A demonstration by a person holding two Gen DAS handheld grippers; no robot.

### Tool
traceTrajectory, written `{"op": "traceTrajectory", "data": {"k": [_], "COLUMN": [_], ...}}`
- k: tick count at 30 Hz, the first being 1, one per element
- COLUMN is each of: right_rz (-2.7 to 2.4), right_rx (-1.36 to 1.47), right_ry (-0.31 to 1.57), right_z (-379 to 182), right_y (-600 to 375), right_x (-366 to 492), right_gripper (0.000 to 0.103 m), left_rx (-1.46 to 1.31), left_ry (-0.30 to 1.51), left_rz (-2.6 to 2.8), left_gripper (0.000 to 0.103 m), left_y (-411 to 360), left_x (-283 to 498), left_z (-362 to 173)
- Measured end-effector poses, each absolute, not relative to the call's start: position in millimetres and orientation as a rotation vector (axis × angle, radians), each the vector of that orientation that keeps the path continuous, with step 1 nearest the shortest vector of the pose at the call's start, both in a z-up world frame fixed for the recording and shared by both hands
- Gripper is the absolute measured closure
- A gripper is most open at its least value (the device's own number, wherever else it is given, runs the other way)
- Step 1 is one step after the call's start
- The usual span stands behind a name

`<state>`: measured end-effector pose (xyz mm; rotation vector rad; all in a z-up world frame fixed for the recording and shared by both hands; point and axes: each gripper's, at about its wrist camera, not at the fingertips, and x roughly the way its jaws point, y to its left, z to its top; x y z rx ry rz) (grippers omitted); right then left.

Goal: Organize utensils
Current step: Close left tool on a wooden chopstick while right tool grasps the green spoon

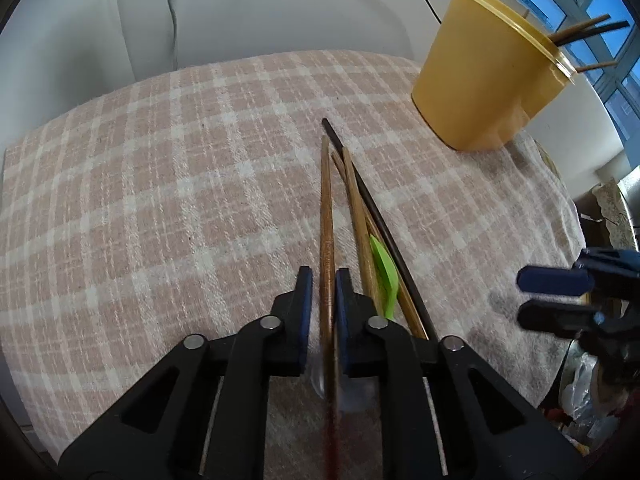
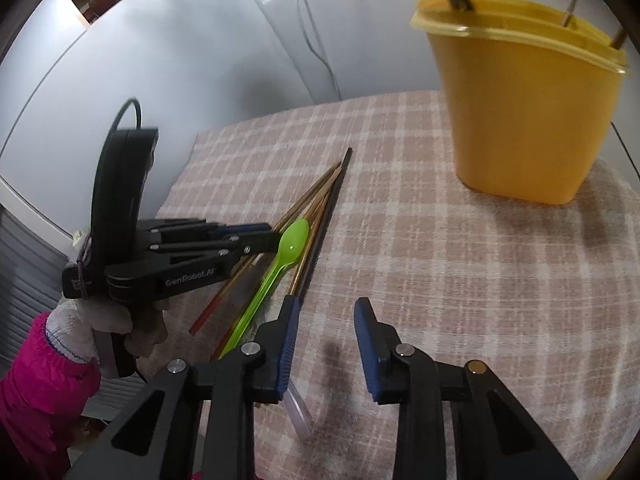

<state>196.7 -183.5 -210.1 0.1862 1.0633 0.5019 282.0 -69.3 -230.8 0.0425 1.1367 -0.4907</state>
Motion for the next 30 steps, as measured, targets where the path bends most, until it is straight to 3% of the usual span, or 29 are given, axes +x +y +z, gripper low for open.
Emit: {"op": "traceTrajectory", "data": {"k": [9,30], "right_rz": [0.518,0.515], "right_rx": [0.159,0.212], "right_ry": [1.111,1.271], "right_z": [-222.1,-244.2], "right_y": [-152.3,-82.8], "right_x": [215.9,269.8], "right_gripper": [0.08,0.079], "left_rx": [0.023,-0.012], "left_ry": [1.126,1.121], "left_rz": [-0.462,-0.456], "left_gripper": [0.098,0.098], "left_y": [-41.0,-9.2], "left_x": [280.2,268.7], "left_z": [-229.0,-225.2]}}
